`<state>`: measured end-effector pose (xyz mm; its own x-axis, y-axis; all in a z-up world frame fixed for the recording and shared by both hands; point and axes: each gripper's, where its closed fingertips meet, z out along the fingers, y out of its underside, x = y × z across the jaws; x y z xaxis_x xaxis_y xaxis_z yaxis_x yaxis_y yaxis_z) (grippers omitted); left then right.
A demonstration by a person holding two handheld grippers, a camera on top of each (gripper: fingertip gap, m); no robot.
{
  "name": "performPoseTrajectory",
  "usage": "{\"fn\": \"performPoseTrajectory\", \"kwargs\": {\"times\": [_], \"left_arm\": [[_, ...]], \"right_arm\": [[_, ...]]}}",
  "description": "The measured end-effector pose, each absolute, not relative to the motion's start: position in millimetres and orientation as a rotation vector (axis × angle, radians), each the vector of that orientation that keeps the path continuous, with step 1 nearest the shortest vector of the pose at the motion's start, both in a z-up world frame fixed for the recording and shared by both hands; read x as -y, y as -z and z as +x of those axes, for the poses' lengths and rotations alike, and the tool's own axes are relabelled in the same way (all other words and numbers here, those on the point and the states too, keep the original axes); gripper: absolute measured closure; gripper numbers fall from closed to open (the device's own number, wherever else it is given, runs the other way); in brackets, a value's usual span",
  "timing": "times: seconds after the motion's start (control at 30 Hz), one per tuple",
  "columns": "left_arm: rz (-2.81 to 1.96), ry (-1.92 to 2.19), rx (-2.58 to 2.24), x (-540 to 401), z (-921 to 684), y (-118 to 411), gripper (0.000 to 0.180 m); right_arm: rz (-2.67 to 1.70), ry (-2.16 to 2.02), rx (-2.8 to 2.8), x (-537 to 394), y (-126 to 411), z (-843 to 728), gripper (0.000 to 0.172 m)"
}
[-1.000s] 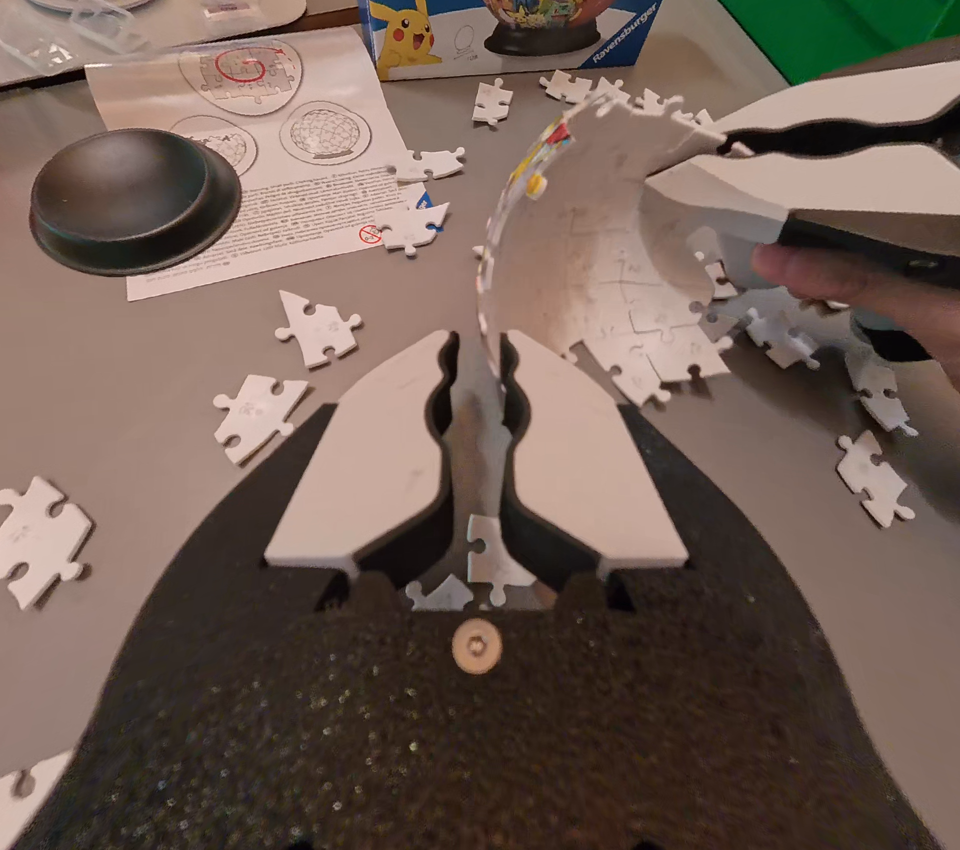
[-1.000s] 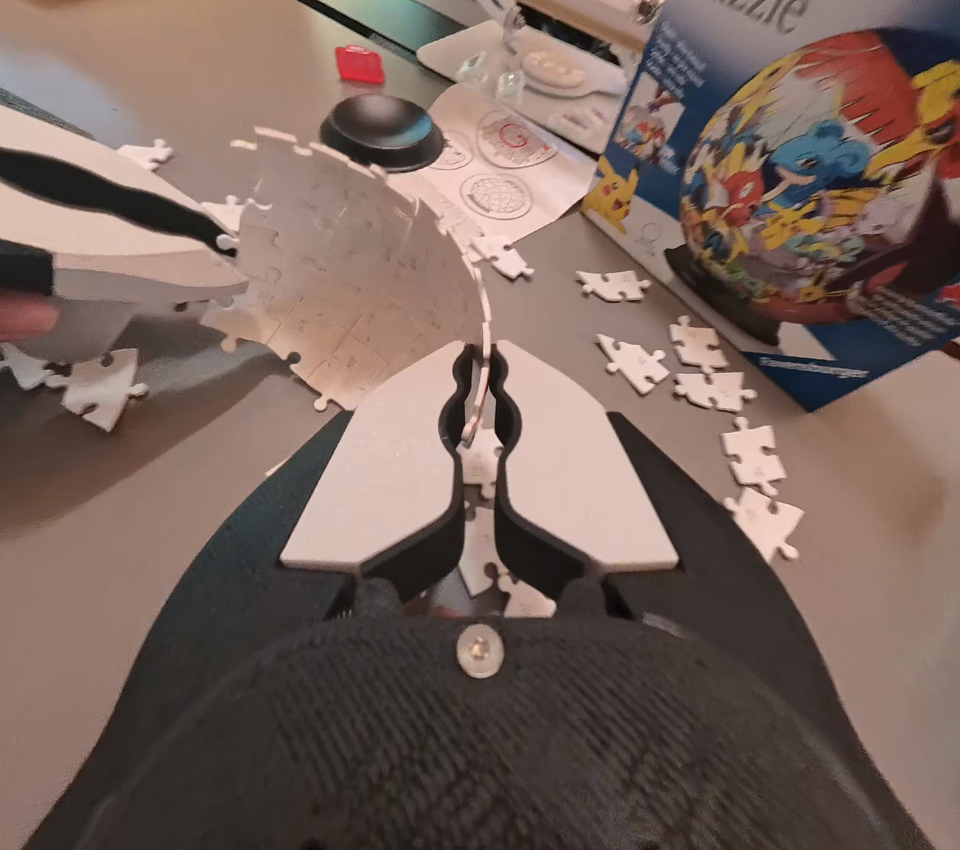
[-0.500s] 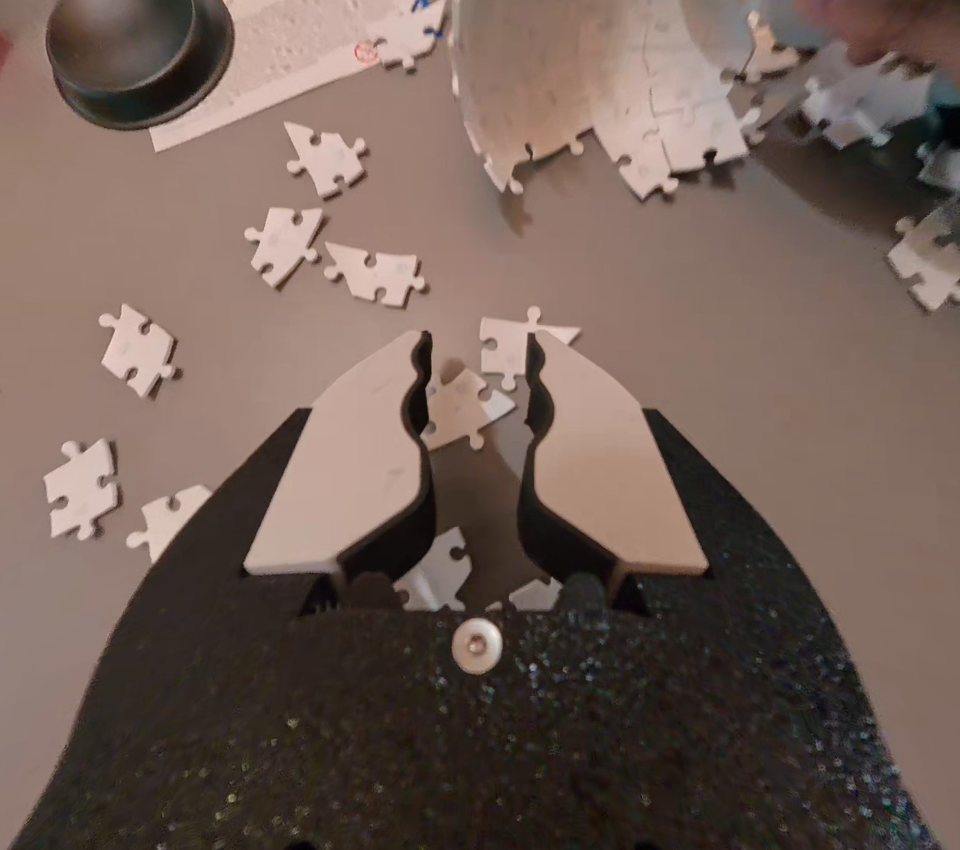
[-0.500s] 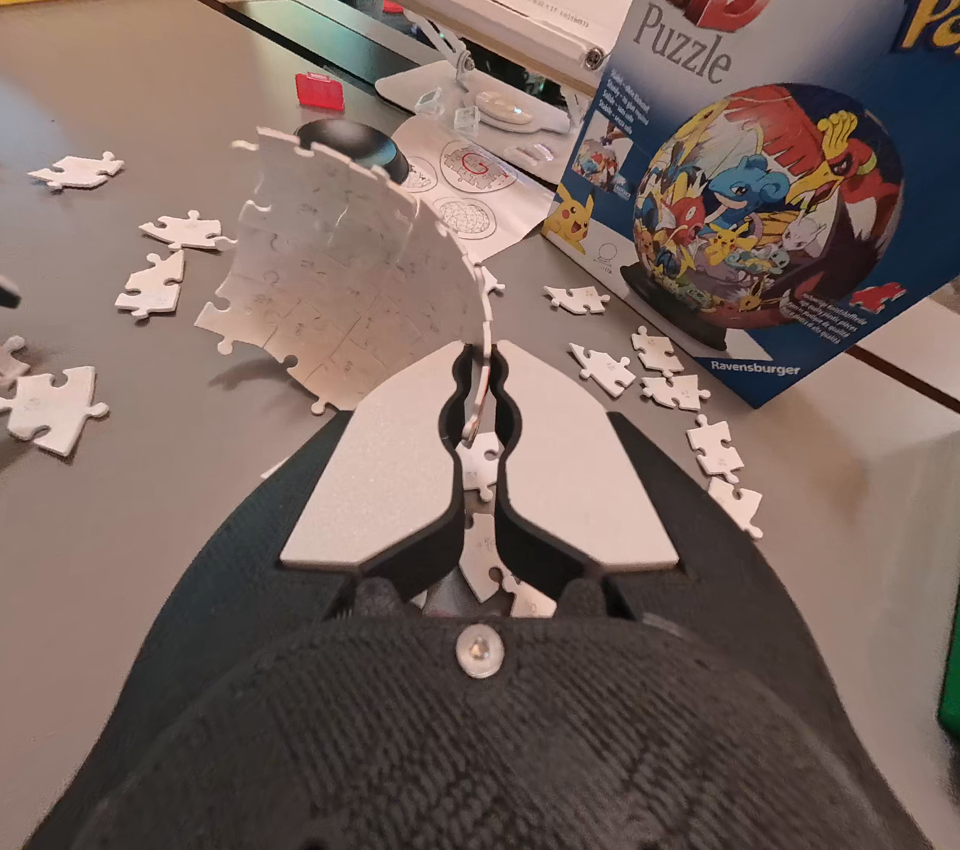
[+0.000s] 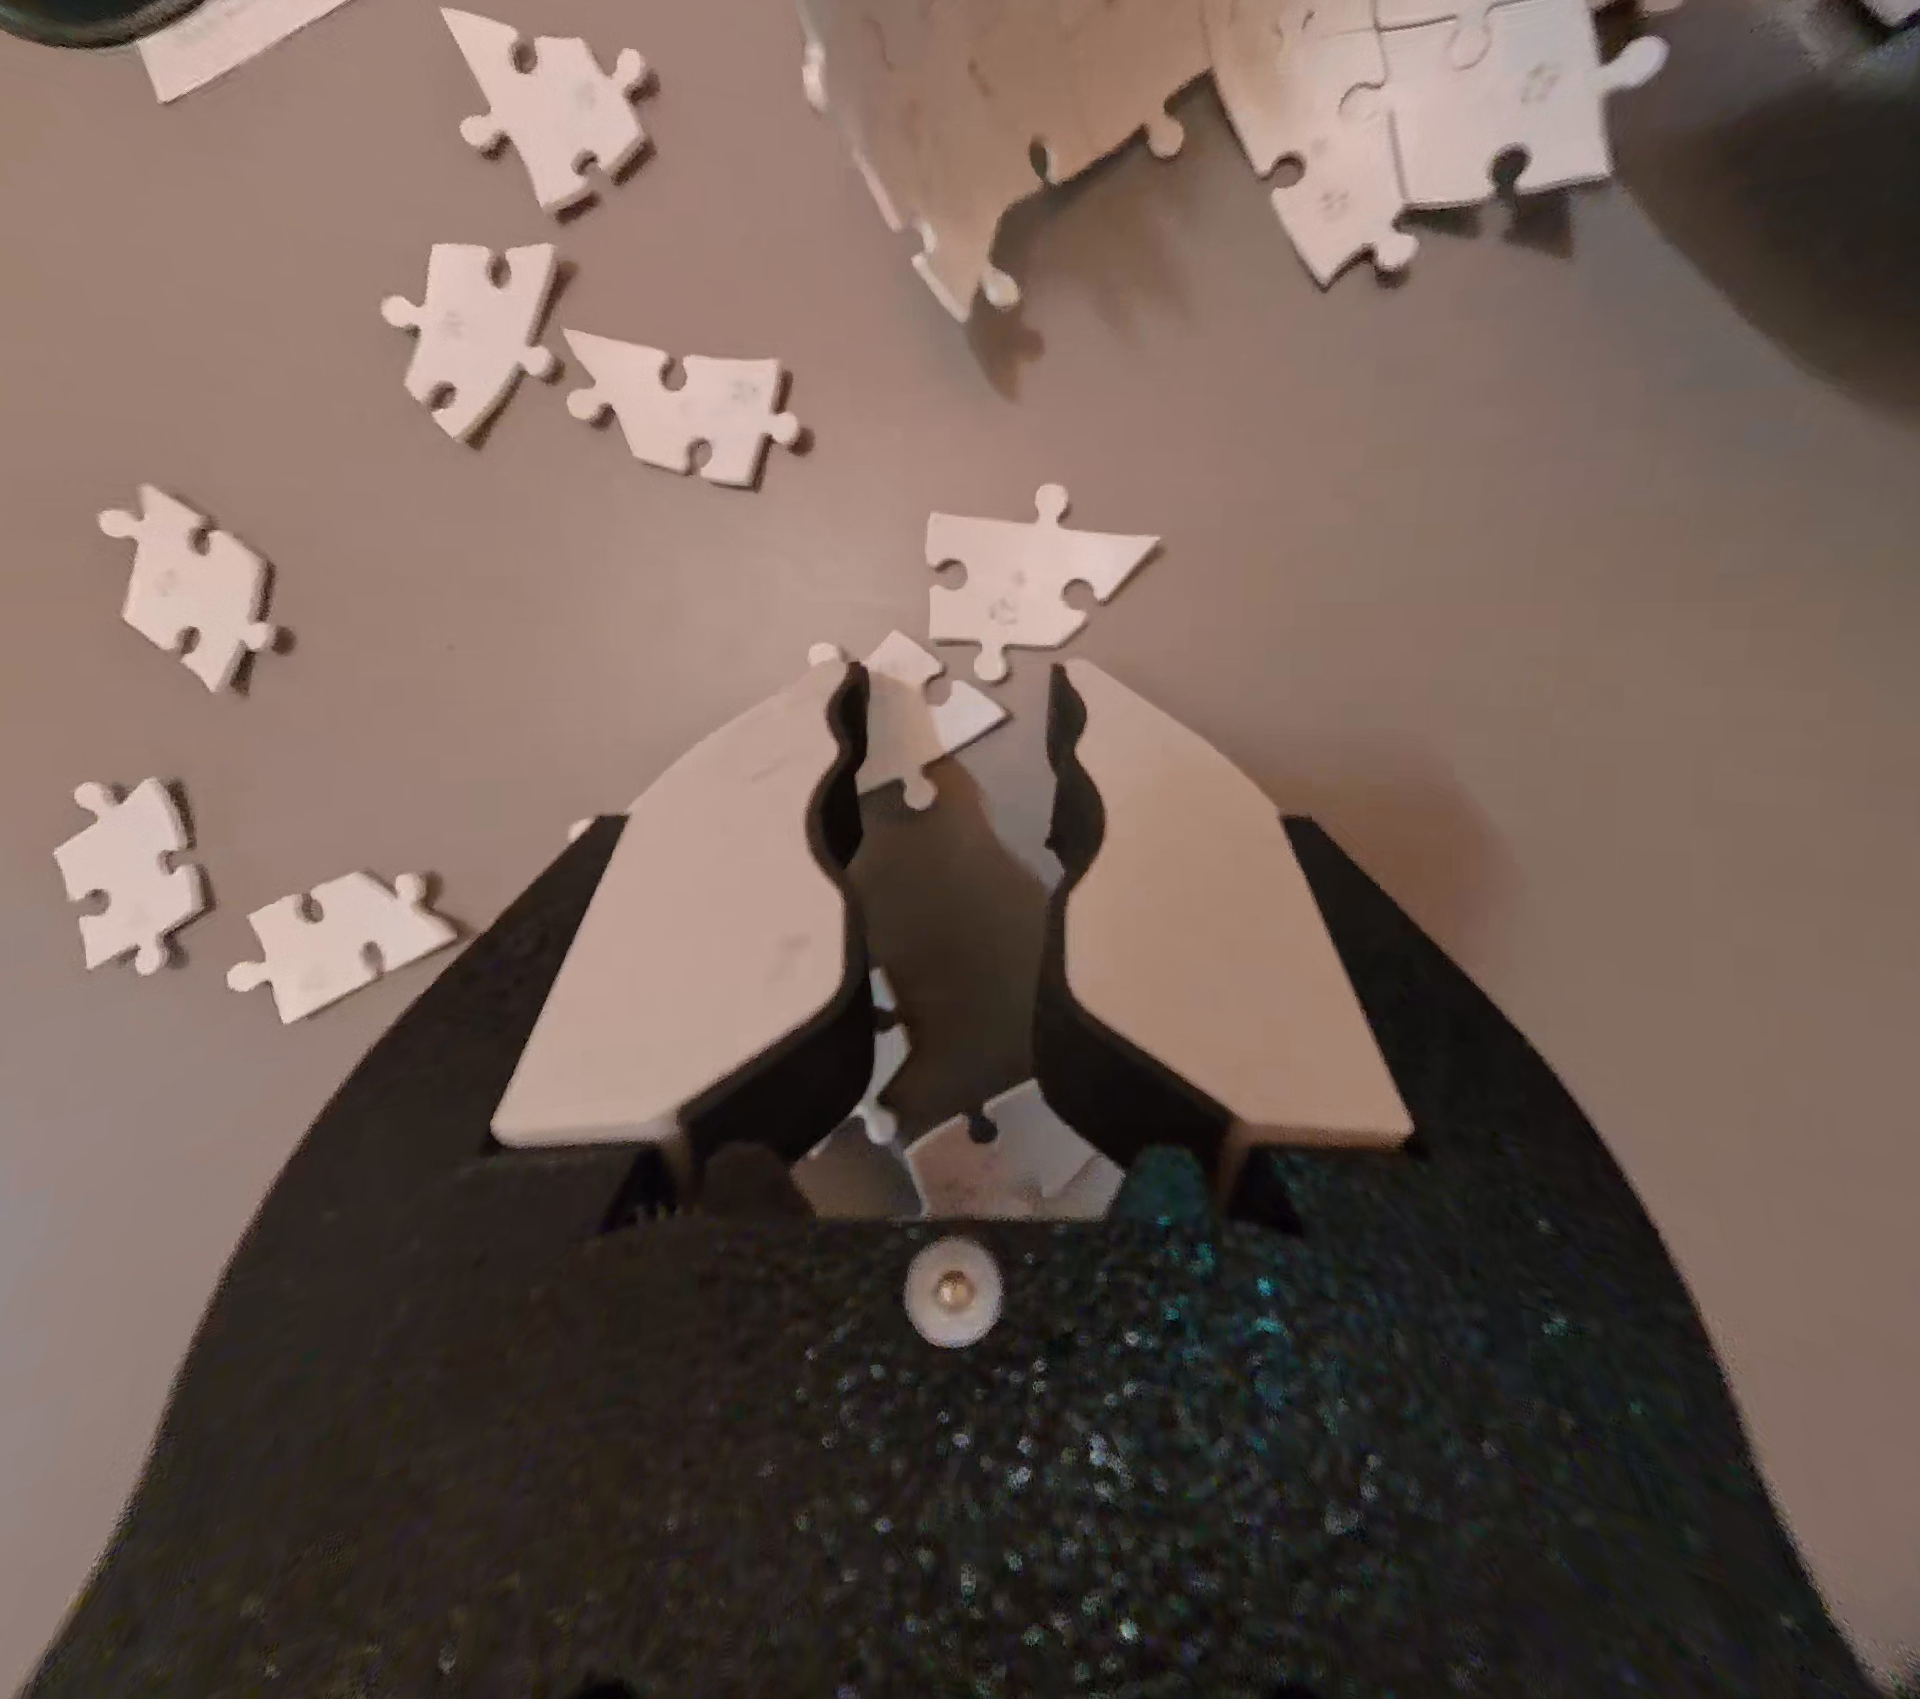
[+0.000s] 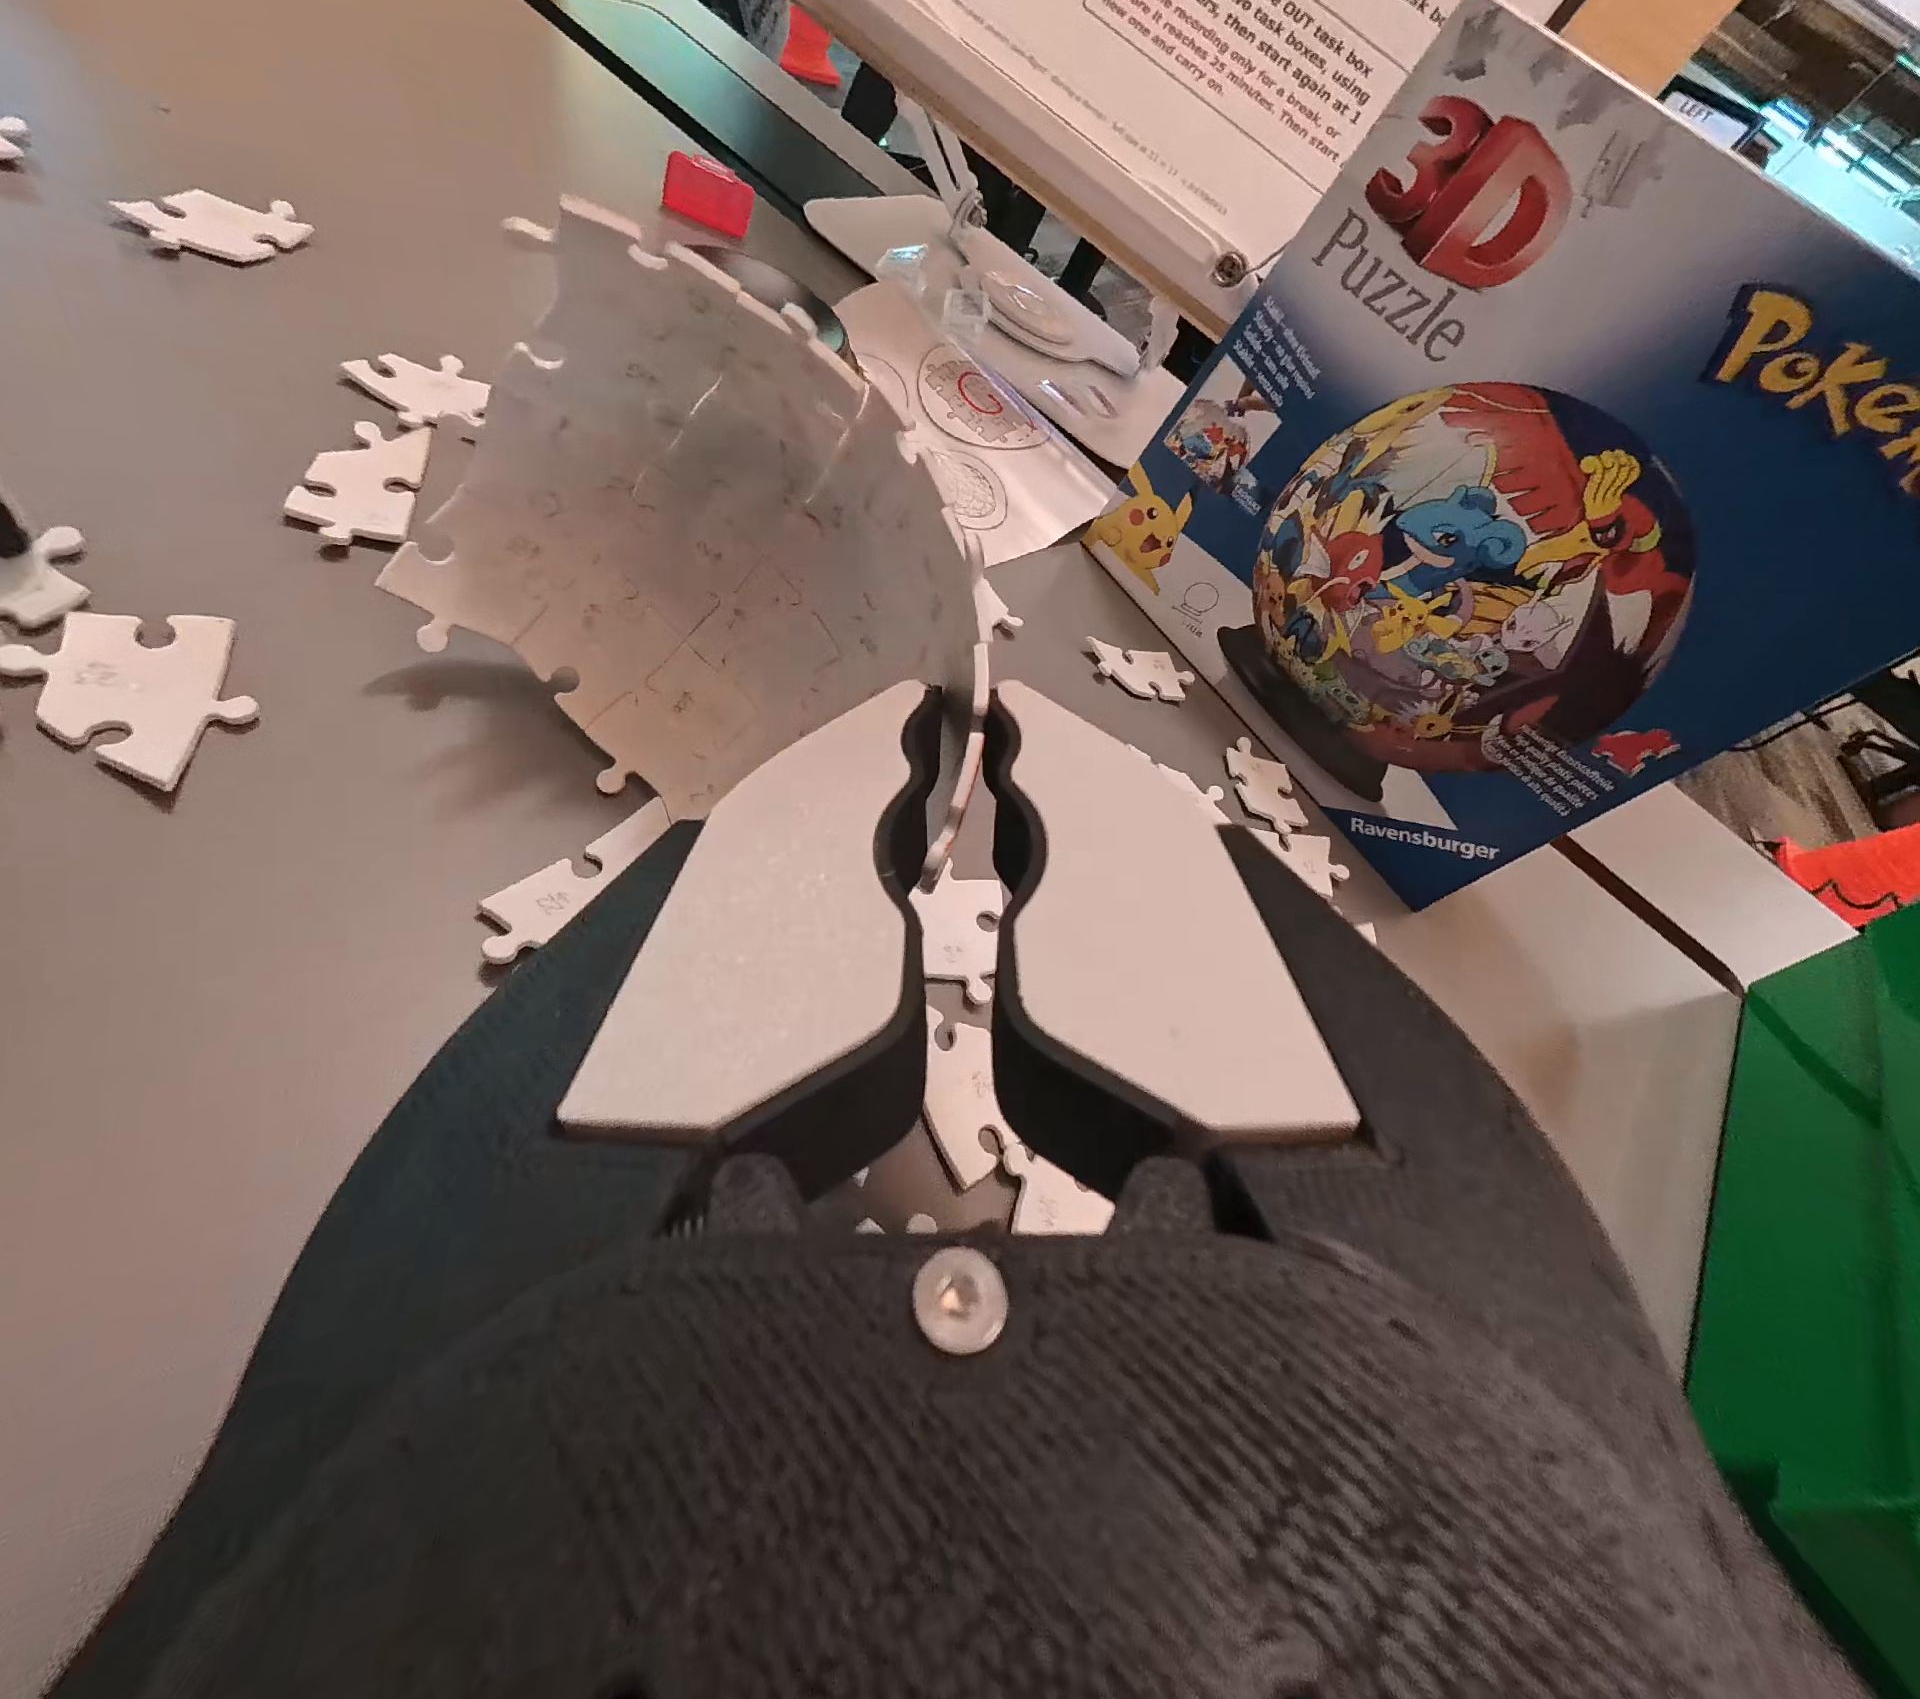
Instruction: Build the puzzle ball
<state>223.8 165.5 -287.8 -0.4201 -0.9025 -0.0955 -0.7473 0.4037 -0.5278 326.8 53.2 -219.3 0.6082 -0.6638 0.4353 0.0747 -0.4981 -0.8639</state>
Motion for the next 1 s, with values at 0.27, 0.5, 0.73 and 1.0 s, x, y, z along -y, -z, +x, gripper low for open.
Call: {"fn": "performPoseTrajectory", "kwargs": {"times": [0.27, 0.5, 0.73, 1.0], "left_arm": [[-1.442, 0.675, -2.26, -157.7, 226.3, 277.3, 0.152], [-1.472, 0.645, -2.322, -148.6, 227.4, 289.5, 0.16], [-1.554, 0.704, -2.303, -142.4, 222.8, 289.3, 0.16], [-1.549, 0.757, -2.417, -117.6, 201.4, 286.9, 0.151]], "right_arm": [[-1.887, 0.962, -0.466, -55.4, 219.2, 325.0, 0.165], [-1.893, 0.968, -0.457, -55.4, 219.0, 324.3, 0.165], [-1.893, 0.964, -0.454, -55.9, 218.7, 324.4, 0.165], [-1.896, 0.965, -0.446, -56.2, 218.4, 324.4, 0.165]]}}
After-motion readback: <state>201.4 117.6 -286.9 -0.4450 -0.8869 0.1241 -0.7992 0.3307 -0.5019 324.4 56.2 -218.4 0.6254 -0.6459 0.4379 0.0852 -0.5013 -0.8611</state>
